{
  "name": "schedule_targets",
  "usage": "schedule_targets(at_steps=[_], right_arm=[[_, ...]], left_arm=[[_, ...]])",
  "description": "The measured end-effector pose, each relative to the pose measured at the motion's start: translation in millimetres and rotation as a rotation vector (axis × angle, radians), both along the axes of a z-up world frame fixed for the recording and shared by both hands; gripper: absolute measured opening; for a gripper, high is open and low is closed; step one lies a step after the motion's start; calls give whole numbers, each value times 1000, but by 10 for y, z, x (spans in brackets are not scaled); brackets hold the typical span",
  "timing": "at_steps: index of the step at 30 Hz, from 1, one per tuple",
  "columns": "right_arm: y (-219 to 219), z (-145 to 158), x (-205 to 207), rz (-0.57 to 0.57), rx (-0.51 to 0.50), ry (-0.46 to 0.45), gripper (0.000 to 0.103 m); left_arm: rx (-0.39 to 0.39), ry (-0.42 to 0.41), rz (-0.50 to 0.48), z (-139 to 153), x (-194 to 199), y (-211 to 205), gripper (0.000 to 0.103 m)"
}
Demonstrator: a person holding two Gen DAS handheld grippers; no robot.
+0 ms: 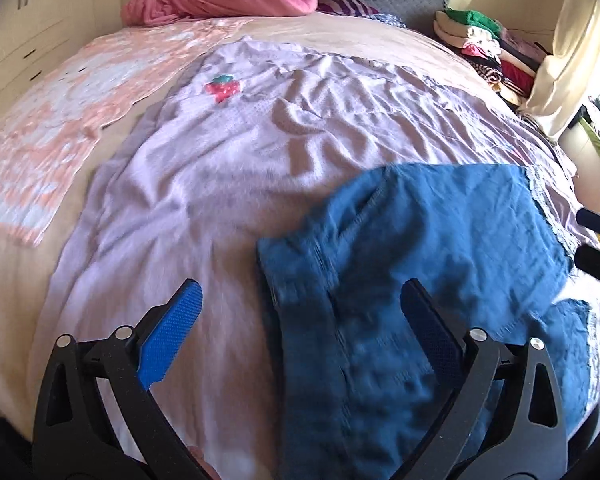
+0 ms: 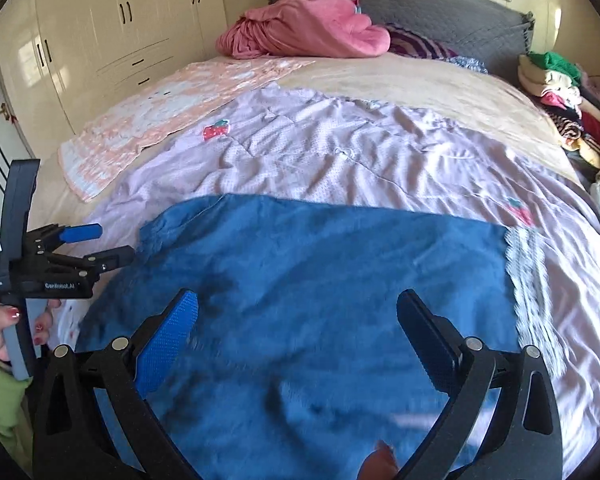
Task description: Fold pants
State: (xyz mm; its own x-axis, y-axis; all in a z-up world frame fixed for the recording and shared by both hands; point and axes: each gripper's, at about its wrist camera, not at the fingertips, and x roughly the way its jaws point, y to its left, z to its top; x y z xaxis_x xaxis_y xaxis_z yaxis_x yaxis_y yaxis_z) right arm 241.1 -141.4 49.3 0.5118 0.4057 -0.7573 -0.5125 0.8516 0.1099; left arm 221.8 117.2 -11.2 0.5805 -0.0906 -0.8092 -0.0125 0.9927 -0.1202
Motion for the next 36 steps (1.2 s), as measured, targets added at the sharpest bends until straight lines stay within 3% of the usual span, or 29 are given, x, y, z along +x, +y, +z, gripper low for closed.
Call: schedule_targets(at_steps=[2, 5, 10, 13, 20, 25, 27, 28, 29, 30, 32, 34, 36], right_arm=[[73, -48, 175, 18, -9, 10, 99], [201, -97, 400, 65, -17, 15, 99], [377, -232, 767, 130, -39, 33, 99], [477, -316, 910, 170, -72, 41, 99], [780, -520, 1152, 321, -159, 39, 99], [977, -621, 1183, 447, -216, 20, 97], [1065, -695, 1105, 501, -267, -4, 86], [1093, -738, 1095, 505, -278, 16, 61], [1114, -761, 1075, 505, -270, 35, 50], [1121, -761, 1034, 504, -268, 24, 46], [1115, -738, 921, 508, -283, -16, 22], [1049, -697, 875, 473, -288, -36, 9], [930, -590, 793, 437, -250, -61, 7]], left_arm=[[-11, 19, -22, -83, 158, 45, 70], [-14, 34, -66, -181, 326, 40, 54], [14, 54, -116, -323, 502, -25, 36], [45, 40, -154, -325, 502, -75, 33], [-13, -39, -189, -112, 382, -30, 31], [-11, -87, -185, 31, 299, -25, 31], [-9, -91, -185, 43, 294, -29, 31], [-6, -88, -185, 35, 293, -24, 31], [0, -84, -186, 29, 302, -34, 31], [12, -82, -179, 20, 305, -44, 31], [41, -81, -173, 1, 307, -65, 31], [57, -84, -167, 7, 300, -75, 31], [51, -93, -162, 39, 270, -67, 31]])
